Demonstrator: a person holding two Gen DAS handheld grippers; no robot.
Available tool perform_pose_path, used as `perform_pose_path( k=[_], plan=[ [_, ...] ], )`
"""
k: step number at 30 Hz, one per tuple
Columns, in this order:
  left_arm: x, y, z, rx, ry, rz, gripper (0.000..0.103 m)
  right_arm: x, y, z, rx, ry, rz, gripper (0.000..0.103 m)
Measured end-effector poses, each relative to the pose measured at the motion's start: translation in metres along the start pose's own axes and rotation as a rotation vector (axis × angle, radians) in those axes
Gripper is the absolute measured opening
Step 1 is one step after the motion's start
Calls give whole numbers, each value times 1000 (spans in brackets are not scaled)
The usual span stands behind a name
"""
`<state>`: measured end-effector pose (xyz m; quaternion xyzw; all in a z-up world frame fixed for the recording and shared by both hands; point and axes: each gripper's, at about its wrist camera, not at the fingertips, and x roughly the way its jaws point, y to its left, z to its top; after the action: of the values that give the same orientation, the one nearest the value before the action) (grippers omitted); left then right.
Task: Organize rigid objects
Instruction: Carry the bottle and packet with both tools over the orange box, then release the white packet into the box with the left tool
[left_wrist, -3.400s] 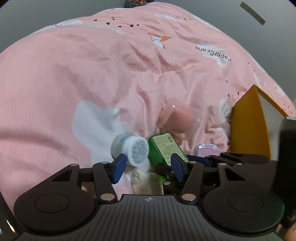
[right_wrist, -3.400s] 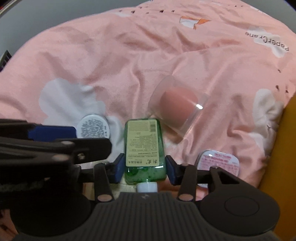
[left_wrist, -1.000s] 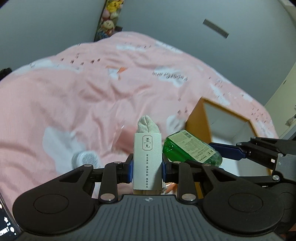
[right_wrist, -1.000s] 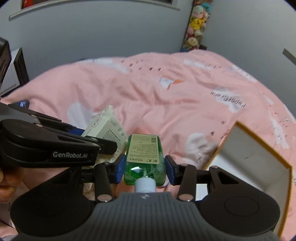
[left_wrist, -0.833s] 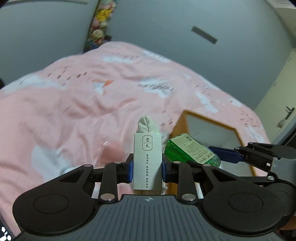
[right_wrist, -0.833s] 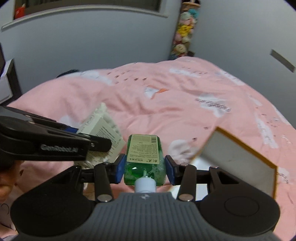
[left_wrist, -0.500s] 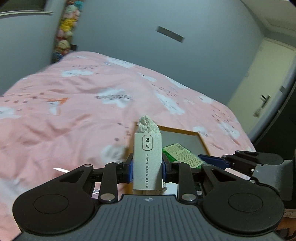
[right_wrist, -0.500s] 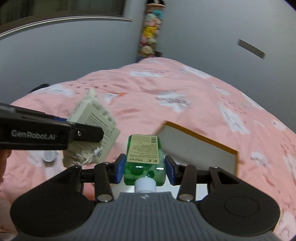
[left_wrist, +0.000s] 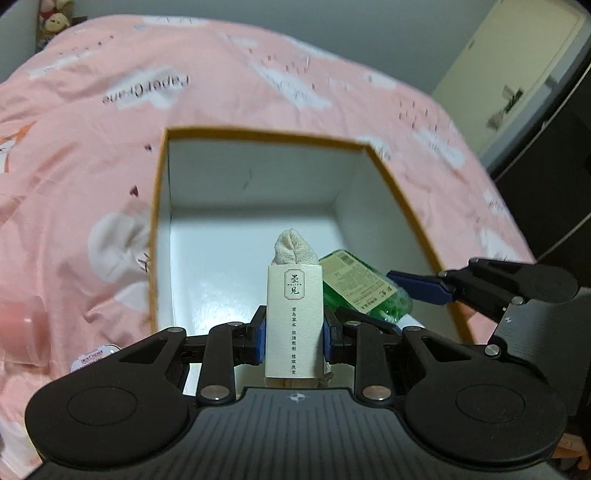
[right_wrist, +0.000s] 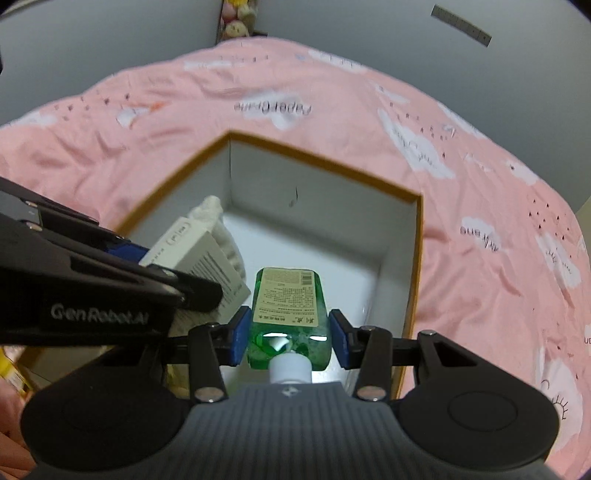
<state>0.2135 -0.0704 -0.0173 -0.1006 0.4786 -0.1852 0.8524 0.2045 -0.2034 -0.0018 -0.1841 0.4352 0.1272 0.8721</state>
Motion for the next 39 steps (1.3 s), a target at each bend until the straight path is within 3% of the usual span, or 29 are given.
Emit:
perform_pose_path(
  k=[16, 23, 26, 30, 35, 39],
  plan=[
    [41, -10, 4, 57, 121, 134, 31, 28, 6, -13, -88, 63, -16, 44],
    [36, -13, 5, 73, 109, 151, 37, 27, 6, -14, -88, 66, -16, 44],
    [26, -9, 7, 60, 71, 125, 40, 26, 8, -15, -91, 67, -18, 44],
    [-2, -6, 8, 72, -37, 133, 54, 24, 8, -13, -74, 61, -14, 45],
    [-32, 23, 14, -11, -128, 134, 55, 18, 10, -10, -68, 41, -9, 45],
    [-47, 44, 9, -62, -190, 191, 60, 17, 13, -5, -53, 31, 3, 45]
  ],
)
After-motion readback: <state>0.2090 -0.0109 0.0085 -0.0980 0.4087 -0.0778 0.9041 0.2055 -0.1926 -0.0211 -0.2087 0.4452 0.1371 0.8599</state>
